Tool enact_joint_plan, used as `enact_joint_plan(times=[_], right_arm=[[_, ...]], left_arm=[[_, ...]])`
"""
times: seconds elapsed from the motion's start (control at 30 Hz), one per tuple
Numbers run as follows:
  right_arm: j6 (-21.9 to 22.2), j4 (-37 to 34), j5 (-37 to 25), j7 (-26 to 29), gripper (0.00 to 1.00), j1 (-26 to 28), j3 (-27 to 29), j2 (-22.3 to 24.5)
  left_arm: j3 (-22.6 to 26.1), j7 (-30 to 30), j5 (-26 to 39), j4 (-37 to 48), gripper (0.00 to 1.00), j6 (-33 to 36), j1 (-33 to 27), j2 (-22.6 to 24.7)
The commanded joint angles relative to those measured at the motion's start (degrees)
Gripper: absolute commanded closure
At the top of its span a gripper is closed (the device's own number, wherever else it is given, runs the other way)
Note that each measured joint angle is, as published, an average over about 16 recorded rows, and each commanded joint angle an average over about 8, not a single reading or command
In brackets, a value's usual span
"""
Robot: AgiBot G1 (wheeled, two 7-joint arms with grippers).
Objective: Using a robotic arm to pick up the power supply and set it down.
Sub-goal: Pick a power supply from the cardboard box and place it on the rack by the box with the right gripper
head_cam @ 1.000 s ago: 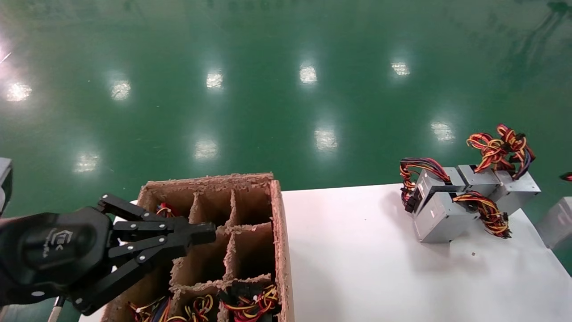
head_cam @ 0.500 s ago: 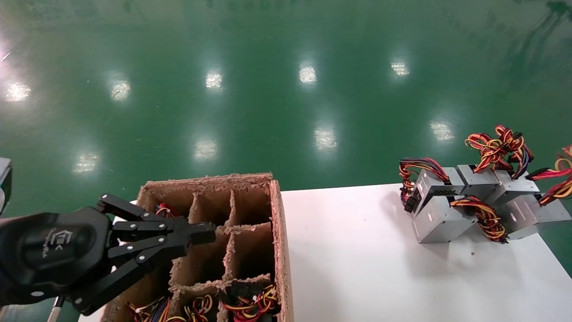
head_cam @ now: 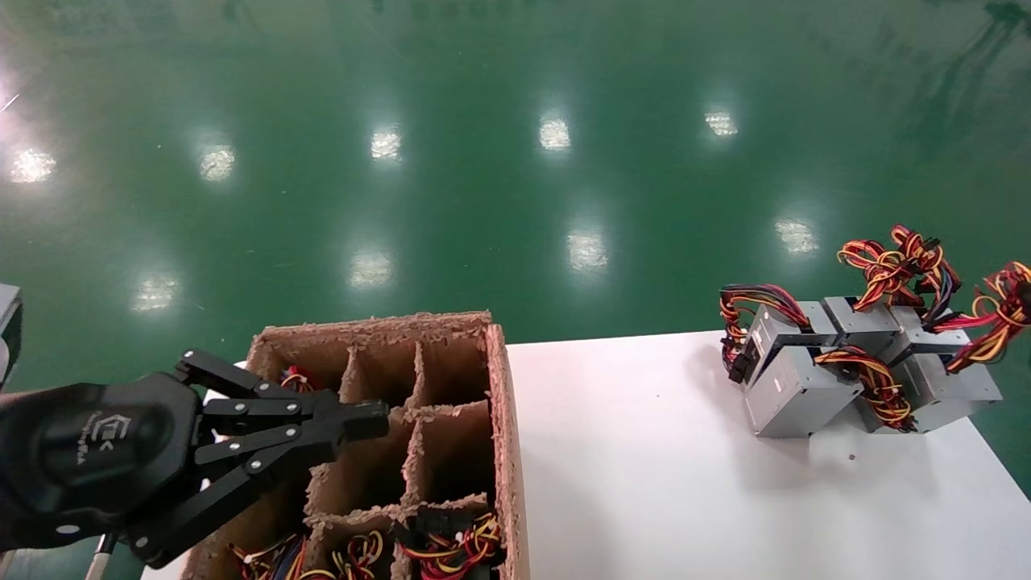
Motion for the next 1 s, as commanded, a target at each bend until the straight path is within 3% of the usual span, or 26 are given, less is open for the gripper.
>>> enact_joint_plan(times=[0.03,0.1,0.17,0.37,0.43,1.0], right_arm=[[1.08,1.32,0.14,0.01,1.00,-0.51,0.27,0.08],[1.95,2.66,0.12,0.12,1.00,-0.86,0.39,0.26],[2.82,4.06,0.10,0.27,0.93,-1.22,0.51,0.46],[5.05,8.16,0.30,0.67,0.20,-2.29,0.97,1.22],[5.49,9.19,0.42,0.74,0.03,-2.53,1.10,1.46],[4.34,11.24,0.53,0.96,0.00,-2.06,0.94,2.30]], left_arm=[[0.00,0.00,0.00,0.00,1.00,0.00,0.00,0.00],[0.00,0.00,0.00,0.00,1.00,0.00,0.00,0.00],[0.00,0.00,0.00,0.00,1.00,0.00,0.00,0.00],[0.00,0.00,0.00,0.00,1.00,0.00,0.00,0.00],[0.00,0.00,0.00,0.00,1.00,0.00,0.00,0.00],[0.00,0.00,0.00,0.00,1.00,0.00,0.00,0.00]])
